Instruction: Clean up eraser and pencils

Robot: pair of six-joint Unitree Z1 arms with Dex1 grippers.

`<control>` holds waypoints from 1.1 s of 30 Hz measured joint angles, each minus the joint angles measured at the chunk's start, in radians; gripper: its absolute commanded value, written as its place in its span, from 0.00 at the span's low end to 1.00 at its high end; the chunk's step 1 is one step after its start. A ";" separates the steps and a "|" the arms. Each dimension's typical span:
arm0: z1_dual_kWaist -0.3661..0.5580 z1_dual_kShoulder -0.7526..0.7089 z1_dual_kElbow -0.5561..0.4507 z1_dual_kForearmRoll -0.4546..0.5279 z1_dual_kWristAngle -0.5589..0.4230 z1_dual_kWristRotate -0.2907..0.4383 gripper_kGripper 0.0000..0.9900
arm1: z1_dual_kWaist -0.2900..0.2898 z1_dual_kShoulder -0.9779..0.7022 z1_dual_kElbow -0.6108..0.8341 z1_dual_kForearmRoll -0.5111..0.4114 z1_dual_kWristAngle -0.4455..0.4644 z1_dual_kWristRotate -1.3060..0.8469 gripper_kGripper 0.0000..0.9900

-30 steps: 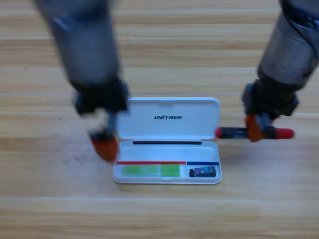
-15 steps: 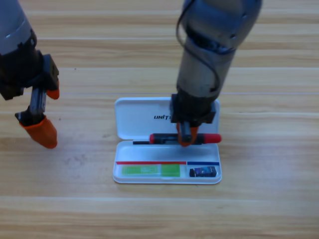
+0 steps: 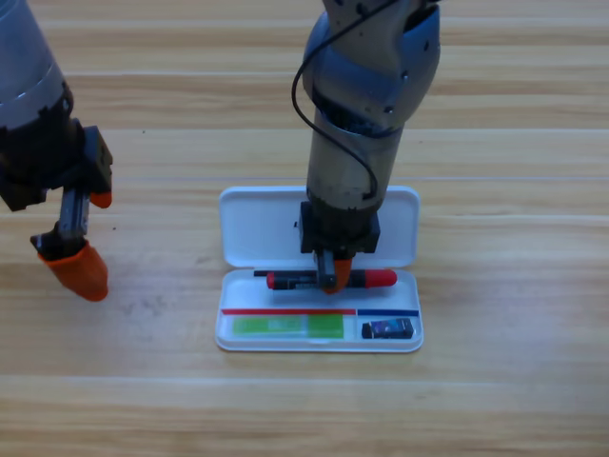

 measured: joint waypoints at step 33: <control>0.029 0.003 -0.059 -0.057 -0.008 0.023 0.00 | 0.008 -0.814 0.596 -0.183 0.400 0.231 1.00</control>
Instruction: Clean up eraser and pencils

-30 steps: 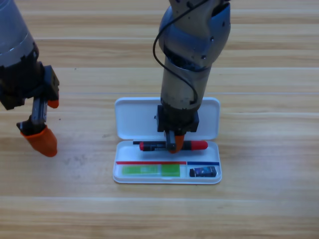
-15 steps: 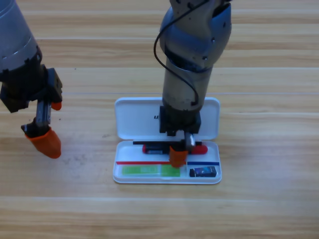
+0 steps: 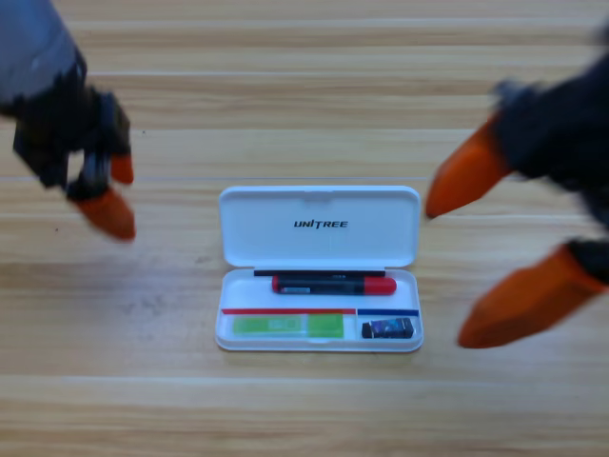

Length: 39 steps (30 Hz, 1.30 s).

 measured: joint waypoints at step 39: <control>0.406 0.646 -0.388 -0.055 -0.712 0.229 0.00 | 0.001 -0.171 0.222 -0.182 0.074 0.063 1.00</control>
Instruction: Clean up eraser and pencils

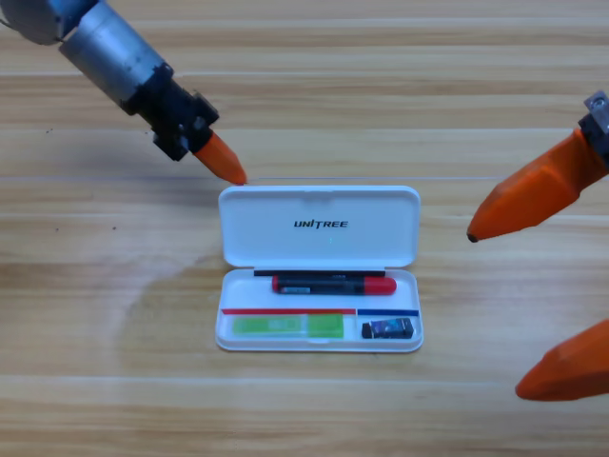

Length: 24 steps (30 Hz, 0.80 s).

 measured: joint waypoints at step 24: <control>-0.104 0.061 -0.052 0.138 -0.034 0.058 0.00 | 0.000 0.000 0.000 0.000 0.000 0.007 1.00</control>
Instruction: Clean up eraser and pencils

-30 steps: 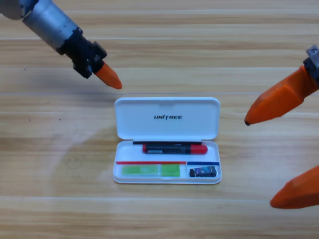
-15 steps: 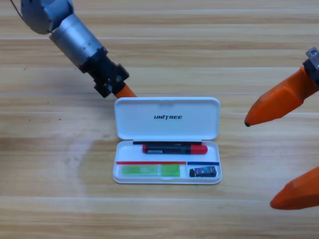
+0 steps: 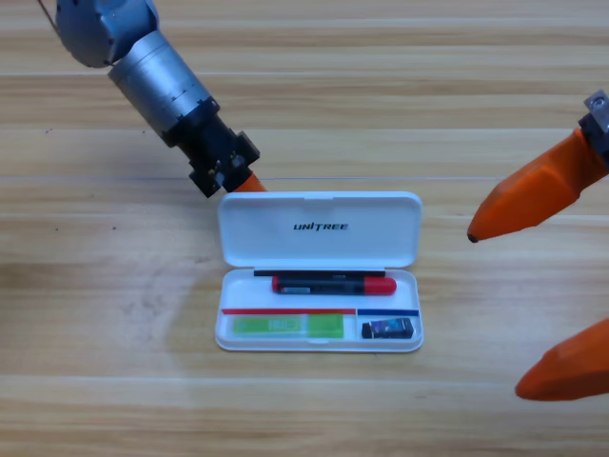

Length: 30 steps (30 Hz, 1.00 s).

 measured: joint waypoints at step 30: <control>-0.083 0.000 -0.002 0.036 -0.008 0.018 0.00 | 0.000 0.000 0.000 0.000 0.000 0.009 1.00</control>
